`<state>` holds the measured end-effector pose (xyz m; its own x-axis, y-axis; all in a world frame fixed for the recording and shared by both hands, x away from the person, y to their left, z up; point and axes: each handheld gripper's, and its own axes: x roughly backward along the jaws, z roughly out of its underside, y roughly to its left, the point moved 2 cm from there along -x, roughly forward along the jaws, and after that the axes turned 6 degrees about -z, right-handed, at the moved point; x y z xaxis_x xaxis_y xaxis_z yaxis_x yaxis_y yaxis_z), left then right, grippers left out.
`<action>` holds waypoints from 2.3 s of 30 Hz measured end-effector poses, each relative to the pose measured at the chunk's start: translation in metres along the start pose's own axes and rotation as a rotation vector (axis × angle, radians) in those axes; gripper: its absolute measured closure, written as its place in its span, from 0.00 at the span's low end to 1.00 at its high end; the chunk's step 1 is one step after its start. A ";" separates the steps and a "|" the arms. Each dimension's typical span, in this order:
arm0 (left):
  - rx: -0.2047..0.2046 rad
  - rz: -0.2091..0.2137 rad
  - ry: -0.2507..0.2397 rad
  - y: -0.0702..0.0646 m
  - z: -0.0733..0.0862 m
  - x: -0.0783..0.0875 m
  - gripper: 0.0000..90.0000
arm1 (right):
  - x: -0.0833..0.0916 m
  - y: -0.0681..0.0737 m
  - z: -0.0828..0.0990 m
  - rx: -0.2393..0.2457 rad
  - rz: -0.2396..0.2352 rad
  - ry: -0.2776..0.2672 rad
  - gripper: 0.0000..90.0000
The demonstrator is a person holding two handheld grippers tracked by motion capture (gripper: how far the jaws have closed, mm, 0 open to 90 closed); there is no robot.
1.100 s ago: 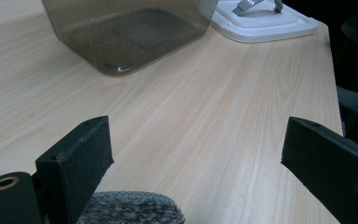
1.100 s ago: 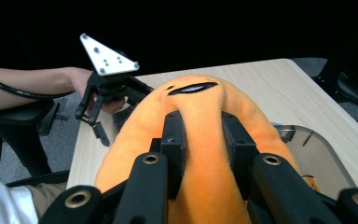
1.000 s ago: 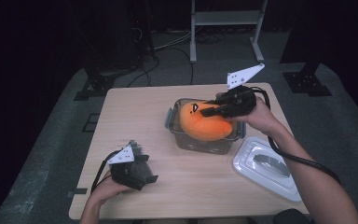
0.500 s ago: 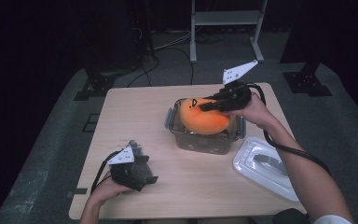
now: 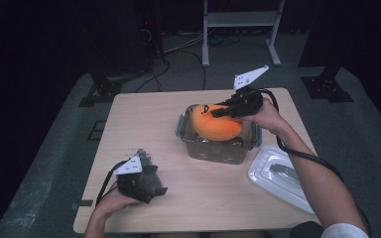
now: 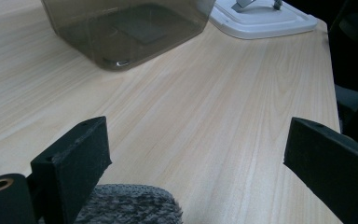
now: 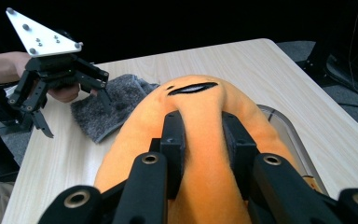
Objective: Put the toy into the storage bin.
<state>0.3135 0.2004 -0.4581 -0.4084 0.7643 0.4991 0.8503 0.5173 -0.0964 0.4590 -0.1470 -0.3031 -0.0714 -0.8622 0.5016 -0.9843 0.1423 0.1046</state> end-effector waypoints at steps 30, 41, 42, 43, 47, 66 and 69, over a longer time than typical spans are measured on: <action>-0.007 0.009 0.010 -0.001 0.001 0.000 0.07 | -0.024 -0.028 0.028 -0.050 0.010 0.074 0.81; -0.004 0.010 0.003 -0.001 0.000 0.001 0.07 | -0.037 -0.033 0.033 -0.059 0.013 0.113 0.80; -0.004 0.010 0.003 -0.001 0.000 0.001 0.07 | -0.038 -0.032 0.033 -0.061 0.013 0.116 0.80; -0.003 0.010 0.003 -0.001 0.000 0.001 0.07 | -0.039 -0.033 0.033 -0.056 0.012 0.122 0.80; -0.003 0.012 0.003 -0.001 0.000 0.001 0.07 | -0.043 -0.034 0.035 -0.060 0.008 0.134 0.80; -0.004 0.012 -0.001 -0.001 0.000 0.002 0.06 | -0.060 -0.035 0.040 -0.069 -0.022 0.185 0.79; -0.005 0.012 -0.001 -0.001 0.000 0.002 0.07 | -0.061 -0.035 0.040 -0.071 -0.026 0.191 0.78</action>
<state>0.3120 0.2010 -0.4568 -0.3983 0.7709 0.4970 0.8569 0.5061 -0.0983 0.4912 -0.1188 -0.3722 -0.0069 -0.7589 0.6512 -0.9710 0.1608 0.1770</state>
